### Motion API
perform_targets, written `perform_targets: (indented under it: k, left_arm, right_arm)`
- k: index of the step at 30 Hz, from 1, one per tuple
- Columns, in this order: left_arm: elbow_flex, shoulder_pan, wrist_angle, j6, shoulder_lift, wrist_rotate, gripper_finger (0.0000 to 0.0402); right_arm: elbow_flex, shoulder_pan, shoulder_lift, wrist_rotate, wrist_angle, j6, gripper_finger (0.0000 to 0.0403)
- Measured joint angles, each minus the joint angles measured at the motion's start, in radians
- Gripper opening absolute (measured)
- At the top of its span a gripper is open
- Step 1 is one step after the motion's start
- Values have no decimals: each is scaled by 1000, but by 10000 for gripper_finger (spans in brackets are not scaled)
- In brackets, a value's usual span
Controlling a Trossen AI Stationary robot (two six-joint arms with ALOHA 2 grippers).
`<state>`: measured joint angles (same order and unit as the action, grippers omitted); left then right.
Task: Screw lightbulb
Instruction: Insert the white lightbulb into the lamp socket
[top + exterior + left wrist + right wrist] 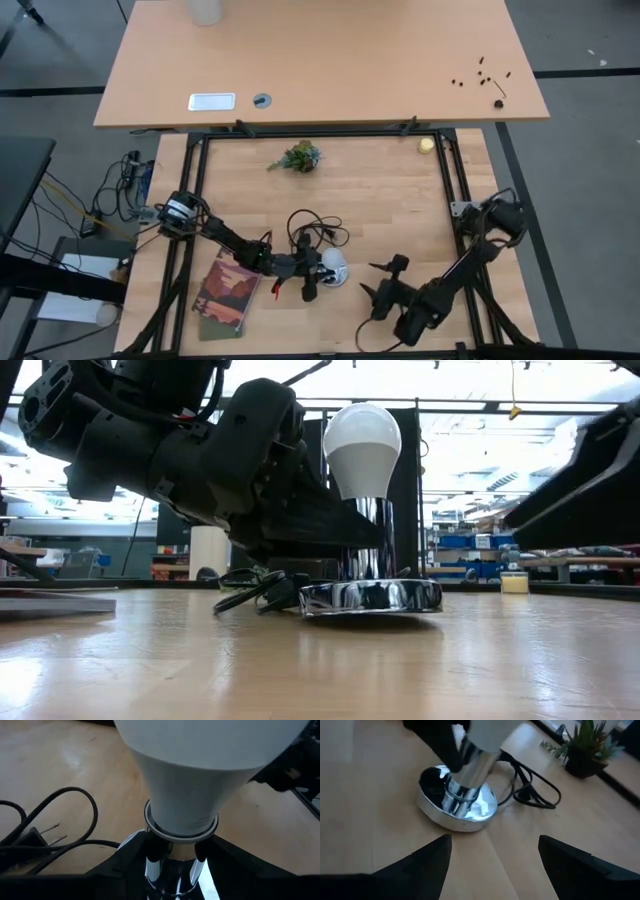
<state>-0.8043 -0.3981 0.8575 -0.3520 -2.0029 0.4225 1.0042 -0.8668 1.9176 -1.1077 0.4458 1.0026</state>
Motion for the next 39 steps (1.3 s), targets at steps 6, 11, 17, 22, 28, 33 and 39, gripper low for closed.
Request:
perform_targets:
  k: [6,11,17,22,28,33,39]
  left_arm:
    - [0,-1,14,10,0,-13,188]
    - [0,-1,9,34,0,-15,188]
    - [0,-2,-10,37,0,12,188]
    - [0,-1,-12,38,0,18,188]
    - [0,-1,-13,36,0,20,188]
    - [0,-2,-15,36,0,19,188]
    - [0,-1,-14,58,0,11,188]
  right_arm:
    - [-299,31,-159,54,-640,-324,308]
    - [-514,149,-180,309,-1359,-675,308]
    - [-507,293,-163,491,-1470,-830,308]
    - [-453,373,-152,605,-1423,-889,308]
    - [-453,416,-152,701,-1414,-891,308]
    - [-429,451,-152,794,-1391,-918,308]
    - [-410,510,-152,920,-1392,-947,308]
